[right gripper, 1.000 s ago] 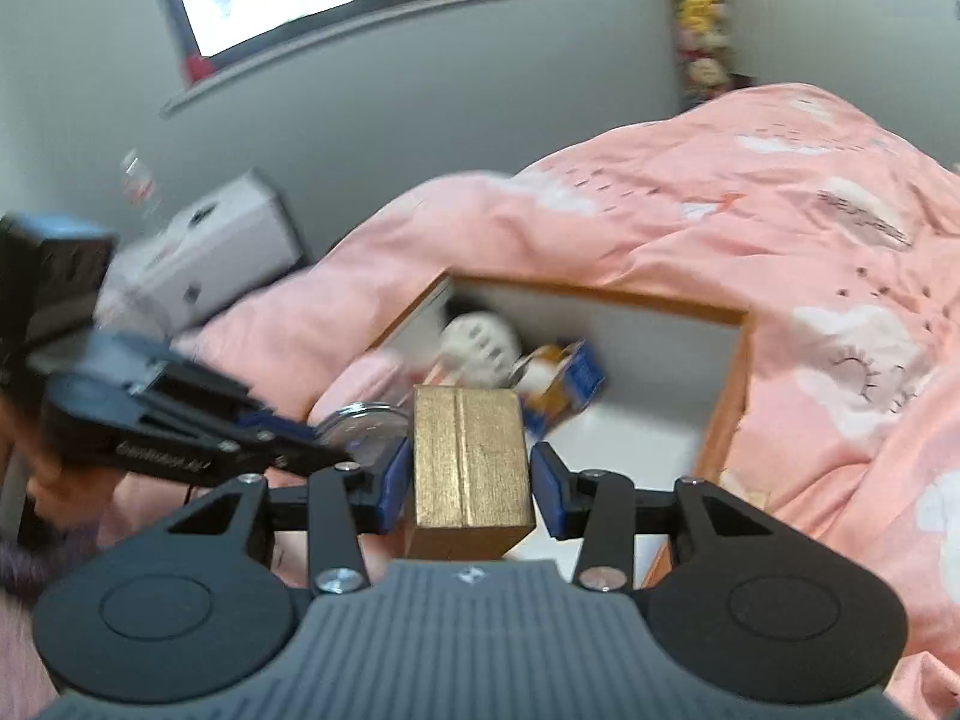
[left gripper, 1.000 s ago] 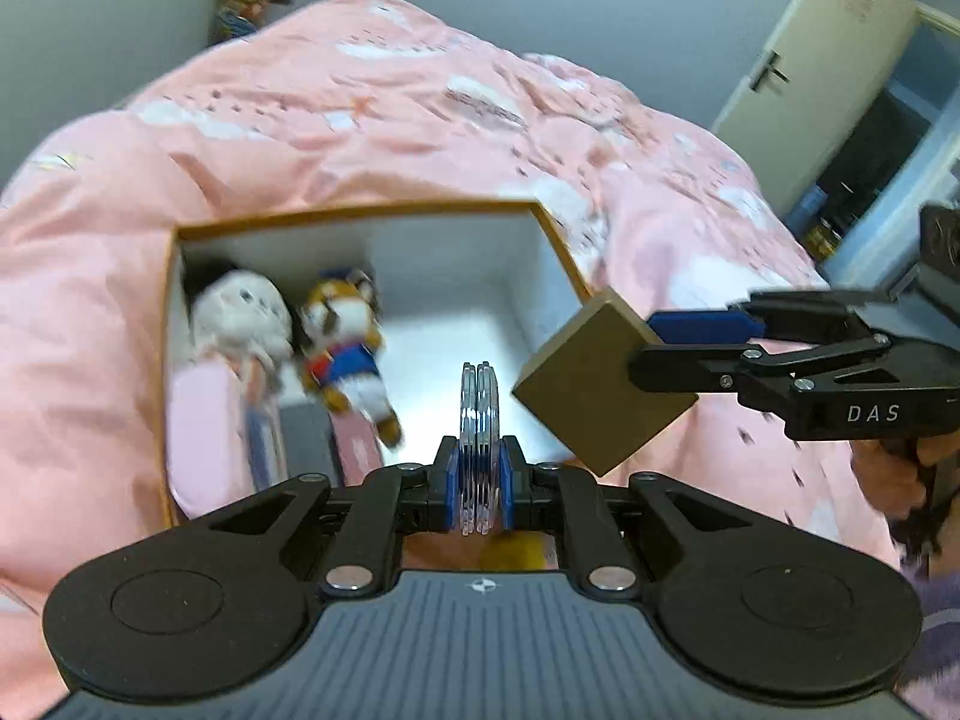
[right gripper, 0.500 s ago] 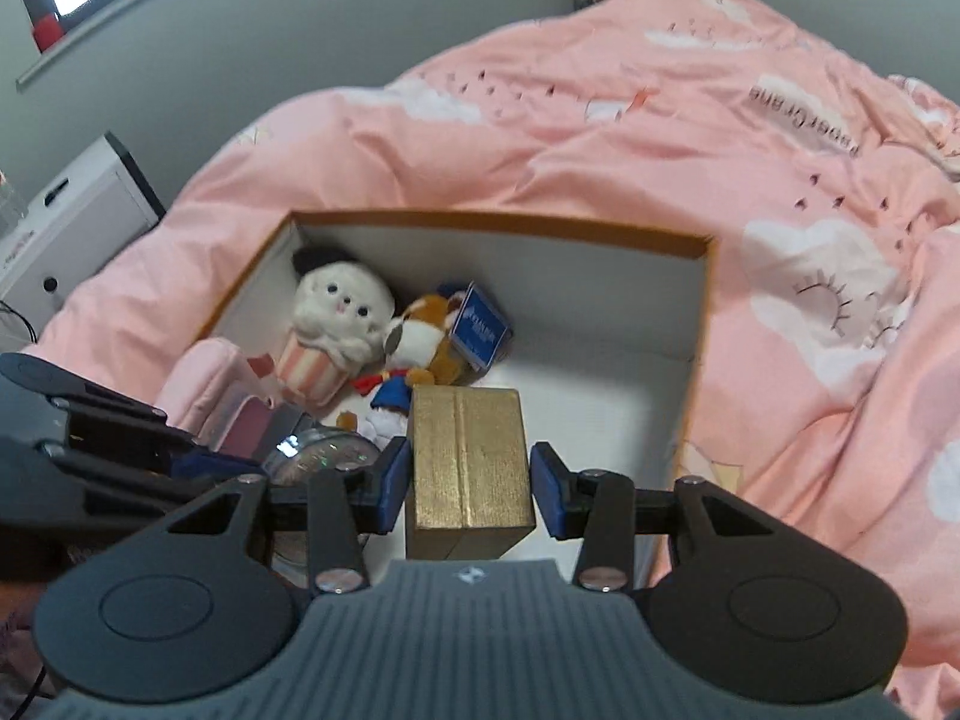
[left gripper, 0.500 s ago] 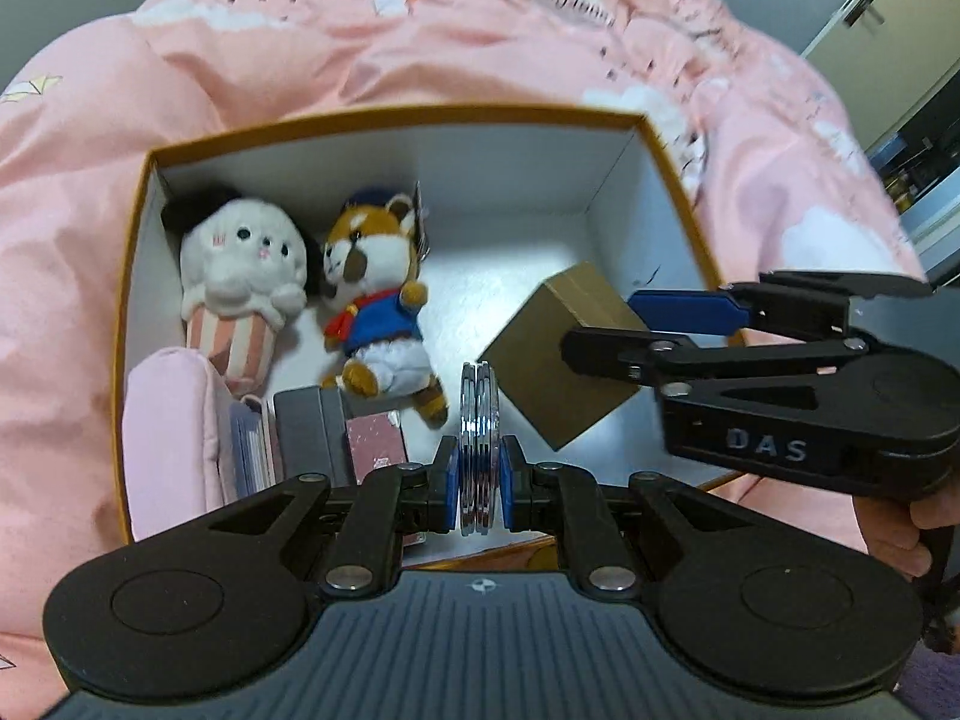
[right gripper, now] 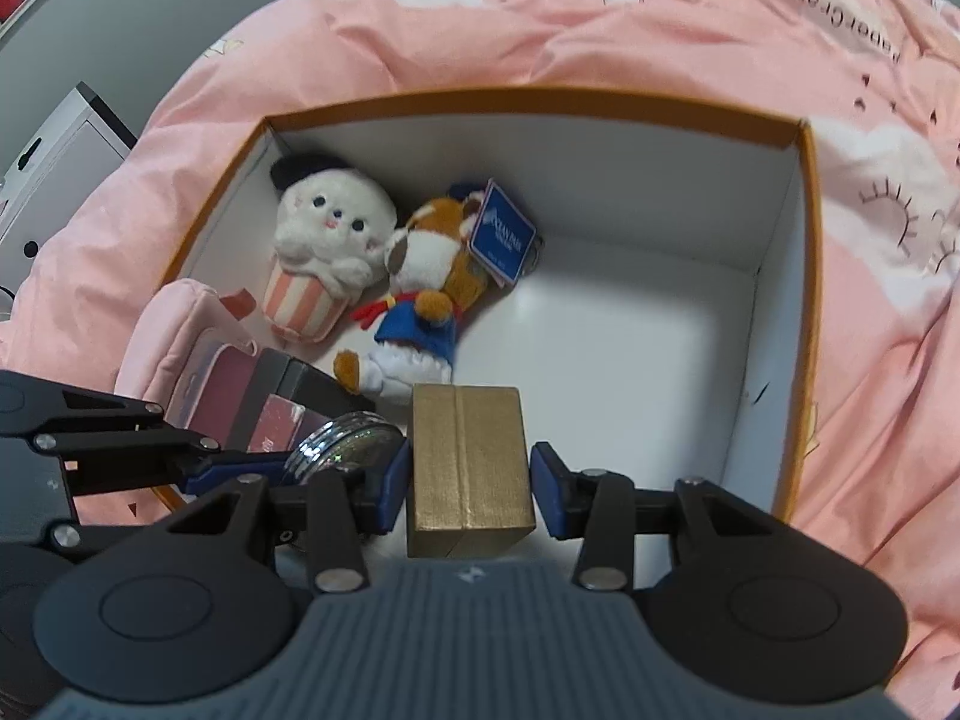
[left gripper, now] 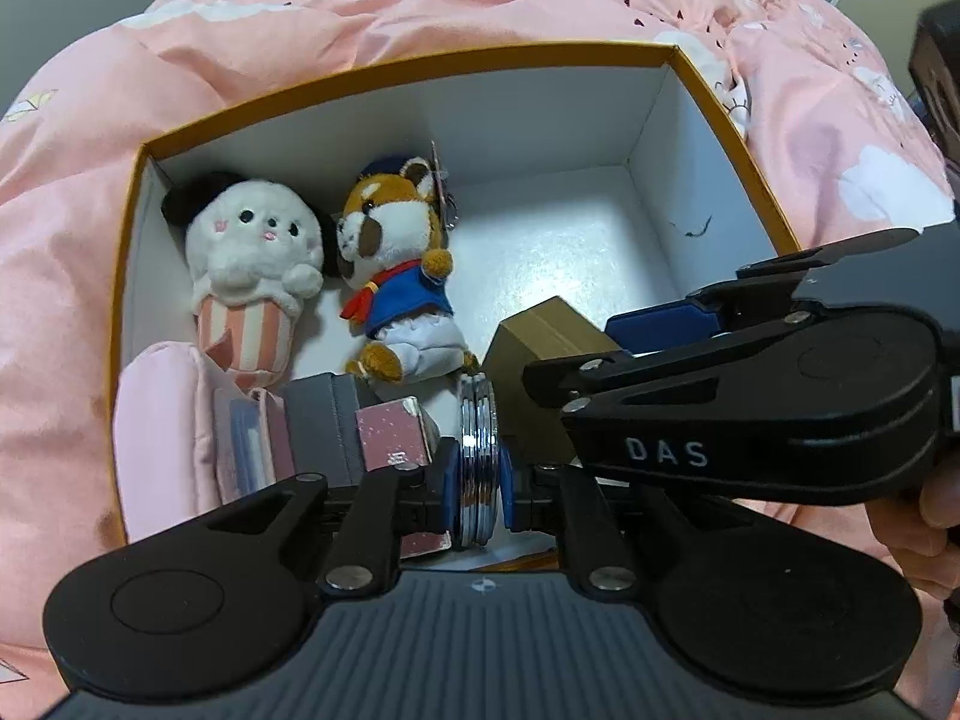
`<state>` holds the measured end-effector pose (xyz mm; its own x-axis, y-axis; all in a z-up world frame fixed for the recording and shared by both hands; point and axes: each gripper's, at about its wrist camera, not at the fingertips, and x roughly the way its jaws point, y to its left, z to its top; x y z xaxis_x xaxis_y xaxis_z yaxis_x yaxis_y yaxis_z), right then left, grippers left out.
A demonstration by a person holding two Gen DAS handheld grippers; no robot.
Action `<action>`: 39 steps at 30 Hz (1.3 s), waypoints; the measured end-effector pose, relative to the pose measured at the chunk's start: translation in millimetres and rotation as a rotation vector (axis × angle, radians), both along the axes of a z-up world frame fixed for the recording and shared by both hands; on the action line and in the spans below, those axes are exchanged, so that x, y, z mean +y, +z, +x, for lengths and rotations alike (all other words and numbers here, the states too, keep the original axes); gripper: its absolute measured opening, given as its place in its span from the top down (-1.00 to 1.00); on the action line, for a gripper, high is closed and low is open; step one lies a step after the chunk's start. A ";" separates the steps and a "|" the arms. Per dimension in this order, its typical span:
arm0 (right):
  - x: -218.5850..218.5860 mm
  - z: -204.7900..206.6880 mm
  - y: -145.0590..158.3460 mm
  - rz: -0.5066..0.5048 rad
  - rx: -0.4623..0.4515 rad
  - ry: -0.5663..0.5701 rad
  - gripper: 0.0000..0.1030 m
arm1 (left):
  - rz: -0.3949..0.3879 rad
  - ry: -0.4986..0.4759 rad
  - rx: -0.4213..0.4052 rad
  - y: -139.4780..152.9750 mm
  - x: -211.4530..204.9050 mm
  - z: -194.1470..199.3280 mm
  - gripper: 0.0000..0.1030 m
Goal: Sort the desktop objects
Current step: 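Lower the silver tin into the box while the right tool lowers the gold cube beside it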
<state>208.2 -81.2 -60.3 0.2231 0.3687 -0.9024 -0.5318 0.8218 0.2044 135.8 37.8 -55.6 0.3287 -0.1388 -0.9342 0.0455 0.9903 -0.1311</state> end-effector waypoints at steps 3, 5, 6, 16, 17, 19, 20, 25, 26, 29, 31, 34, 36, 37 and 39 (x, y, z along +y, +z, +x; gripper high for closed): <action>0.3 1.1 -5.1 -0.005 0.024 -0.011 0.12 | 0.004 -0.008 0.002 -3.3 -1.8 0.5 0.69; -0.5 2.5 -8.4 0.002 0.043 -0.021 0.12 | -0.003 -0.007 0.000 -3.6 -0.9 0.1 0.69; -0.5 2.7 -9.0 0.005 0.051 -0.022 0.11 | -0.010 -0.007 -0.003 -2.8 0.4 -0.4 0.69; 4.1 2.9 -10.7 -0.005 0.051 -0.038 0.11 | -0.109 0.018 -0.113 35.9 39.4 -28.8 0.58; 4.4 2.8 -11.1 -0.008 0.054 -0.036 0.11 | -0.132 0.043 -0.121 39.2 46.6 -32.0 0.57; 4.4 3.0 -11.9 -0.009 0.059 -0.040 0.11 | -0.164 0.086 -0.135 42.7 58.2 -37.8 0.57; 4.4 3.3 -12.5 -0.010 0.067 -0.044 0.11 | -0.173 0.106 -0.142 43.5 62.8 -40.1 0.57; 7.4 3.5 -13.5 -0.013 0.119 -0.046 0.11 | -0.200 0.159 -0.156 41.3 73.0 -46.5 0.56; 7.9 4.3 -13.6 -0.011 0.126 -0.049 0.10 | -0.207 0.161 -0.157 40.0 73.7 -47.9 0.56; 7.3 9.4 -16.2 0.007 0.165 -0.078 0.06 | -0.218 0.163 -0.162 38.1 74.0 -51.1 0.56; 6.8 12.3 -19.1 0.025 0.205 -0.095 0.04 | -0.225 0.168 -0.164 37.0 74.7 -53.2 0.56; 6.8 15.1 -23.6 0.045 0.247 -0.121 0.00 | -0.238 0.180 -0.167 35.3 77.8 -56.4 0.56; 7.6 17.0 -27.5 0.054 0.271 -0.136 -0.04 | -0.243 0.190 -0.169 34.0 80.1 -57.7 0.56; 7.9 18.0 -29.6 0.060 0.286 -0.145 -0.05 | -0.245 0.194 -0.169 33.8 81.1 -58.6 0.56; 6.7 20.1 -32.8 0.074 0.315 -0.167 -0.06 | -0.248 0.196 -0.169 33.5 82.8 -60.0 0.56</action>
